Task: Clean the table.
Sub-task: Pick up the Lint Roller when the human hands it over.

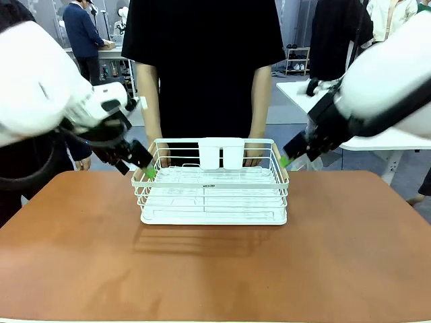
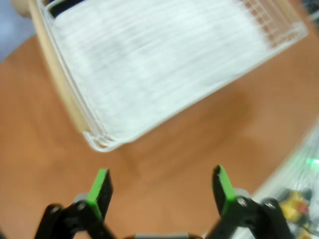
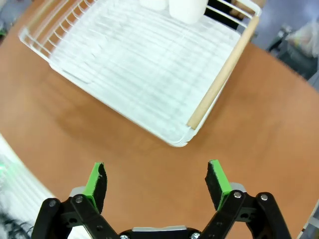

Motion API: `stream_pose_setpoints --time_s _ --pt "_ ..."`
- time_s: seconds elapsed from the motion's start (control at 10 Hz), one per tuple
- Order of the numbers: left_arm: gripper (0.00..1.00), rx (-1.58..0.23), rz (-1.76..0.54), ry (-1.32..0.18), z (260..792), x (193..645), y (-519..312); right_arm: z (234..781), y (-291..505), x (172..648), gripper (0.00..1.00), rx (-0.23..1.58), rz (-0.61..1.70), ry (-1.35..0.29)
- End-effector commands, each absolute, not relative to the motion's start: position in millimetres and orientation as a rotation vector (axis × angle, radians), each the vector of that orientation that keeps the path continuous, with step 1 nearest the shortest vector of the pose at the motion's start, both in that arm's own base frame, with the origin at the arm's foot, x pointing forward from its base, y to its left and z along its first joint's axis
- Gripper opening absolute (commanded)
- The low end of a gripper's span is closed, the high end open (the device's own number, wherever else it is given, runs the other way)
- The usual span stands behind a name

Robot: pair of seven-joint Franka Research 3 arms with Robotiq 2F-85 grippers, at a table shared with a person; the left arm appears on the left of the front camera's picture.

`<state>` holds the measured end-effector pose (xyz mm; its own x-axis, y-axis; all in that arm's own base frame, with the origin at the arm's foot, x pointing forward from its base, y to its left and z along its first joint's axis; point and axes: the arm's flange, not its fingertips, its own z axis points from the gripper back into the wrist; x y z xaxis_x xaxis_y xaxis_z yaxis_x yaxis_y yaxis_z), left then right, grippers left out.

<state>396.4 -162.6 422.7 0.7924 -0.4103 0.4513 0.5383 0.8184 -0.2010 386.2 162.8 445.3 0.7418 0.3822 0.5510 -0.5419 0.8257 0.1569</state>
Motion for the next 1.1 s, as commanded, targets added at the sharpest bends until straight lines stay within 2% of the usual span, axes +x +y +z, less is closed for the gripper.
stream_pose_setpoints --time_s 0.0,0.5,0.8,1.0 --pt "1.0 -0.519 -0.428 -0.302 456.6 405.7 -110.4 473.2 117.8 390.6 1.0 0.485 0.427 -0.492" --pt "1.0 -1.014 -0.225 -0.258 491.0 401.9 25.8 503.8 -16.3 381.7 1.0 0.983 0.136 -0.294" --pt "1.0 -1.176 -0.125 -0.296 485.0 387.5 106.4 493.1 -102.9 371.6 1.0 1.194 -0.037 -0.229" --pt "1.0 -1.23 -0.051 -0.284 467.3 383.7 160.5 490.1 -149.2 356.5 1.0 1.261 -0.144 -0.248"
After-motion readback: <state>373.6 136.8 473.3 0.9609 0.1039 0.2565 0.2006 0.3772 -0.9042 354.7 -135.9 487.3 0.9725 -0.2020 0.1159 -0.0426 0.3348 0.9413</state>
